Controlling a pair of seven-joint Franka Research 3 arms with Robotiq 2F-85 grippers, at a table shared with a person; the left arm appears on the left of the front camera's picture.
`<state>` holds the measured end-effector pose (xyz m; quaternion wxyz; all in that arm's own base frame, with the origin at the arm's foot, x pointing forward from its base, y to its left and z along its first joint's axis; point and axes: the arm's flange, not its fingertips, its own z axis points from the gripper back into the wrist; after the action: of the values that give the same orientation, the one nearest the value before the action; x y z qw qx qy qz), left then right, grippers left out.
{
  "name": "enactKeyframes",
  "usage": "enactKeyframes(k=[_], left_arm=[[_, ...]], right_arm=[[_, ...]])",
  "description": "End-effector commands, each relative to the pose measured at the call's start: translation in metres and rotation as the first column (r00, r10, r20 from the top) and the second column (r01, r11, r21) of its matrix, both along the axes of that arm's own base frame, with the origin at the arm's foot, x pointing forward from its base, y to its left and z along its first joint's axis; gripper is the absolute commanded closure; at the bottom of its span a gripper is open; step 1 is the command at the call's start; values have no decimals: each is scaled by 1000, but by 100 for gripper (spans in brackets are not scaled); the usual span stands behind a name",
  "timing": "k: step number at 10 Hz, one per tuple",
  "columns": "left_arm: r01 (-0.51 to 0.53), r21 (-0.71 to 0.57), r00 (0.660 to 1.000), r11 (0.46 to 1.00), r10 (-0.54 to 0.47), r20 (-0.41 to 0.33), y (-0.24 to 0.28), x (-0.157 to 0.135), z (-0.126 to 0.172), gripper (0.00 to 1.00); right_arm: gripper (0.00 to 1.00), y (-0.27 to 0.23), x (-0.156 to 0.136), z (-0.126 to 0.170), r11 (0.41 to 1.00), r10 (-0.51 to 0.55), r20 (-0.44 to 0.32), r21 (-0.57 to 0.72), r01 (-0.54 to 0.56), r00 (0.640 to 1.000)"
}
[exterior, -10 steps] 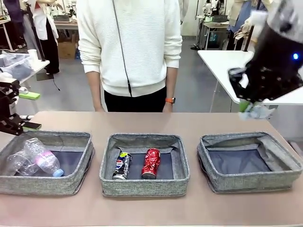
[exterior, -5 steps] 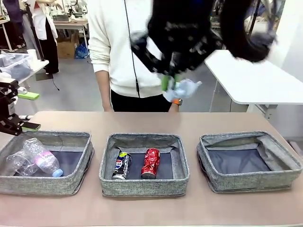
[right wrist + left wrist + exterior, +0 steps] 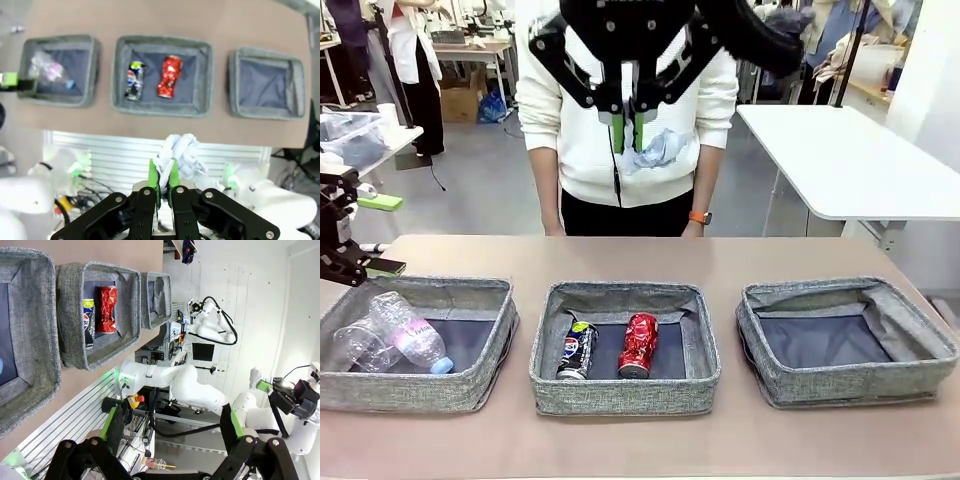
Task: Sort the waste into the appropriate baskets.
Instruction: Pick up the waste item pointed out by the person.
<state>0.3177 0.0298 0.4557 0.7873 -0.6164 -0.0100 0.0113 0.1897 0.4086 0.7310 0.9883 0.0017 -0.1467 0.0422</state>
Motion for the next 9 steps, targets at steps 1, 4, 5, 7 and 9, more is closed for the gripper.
enactKeyframes(k=[1,4,5,7,9], left_arm=[[9,0,1000,1000,-9,4,1,-4,1,0],[9,0,1000,1000,-9,4,1,-4,1,0],[9,0,1000,1000,-9,4,1,-4,1,0],[9,0,1000,1000,-9,4,1,-4,1,0],[9,0,1000,1000,-9,4,1,-4,1,0]], right_arm=[[92,12,6,11,998,-69,24,-8,69,997],[92,8,33,42,995,-93,49,45,91,994],[92,9,46,49,993,-114,47,41,112,992],[92,10,64,52,994,-106,25,37,105,994],[92,-6,63,44,995,-86,46,49,84,995]])
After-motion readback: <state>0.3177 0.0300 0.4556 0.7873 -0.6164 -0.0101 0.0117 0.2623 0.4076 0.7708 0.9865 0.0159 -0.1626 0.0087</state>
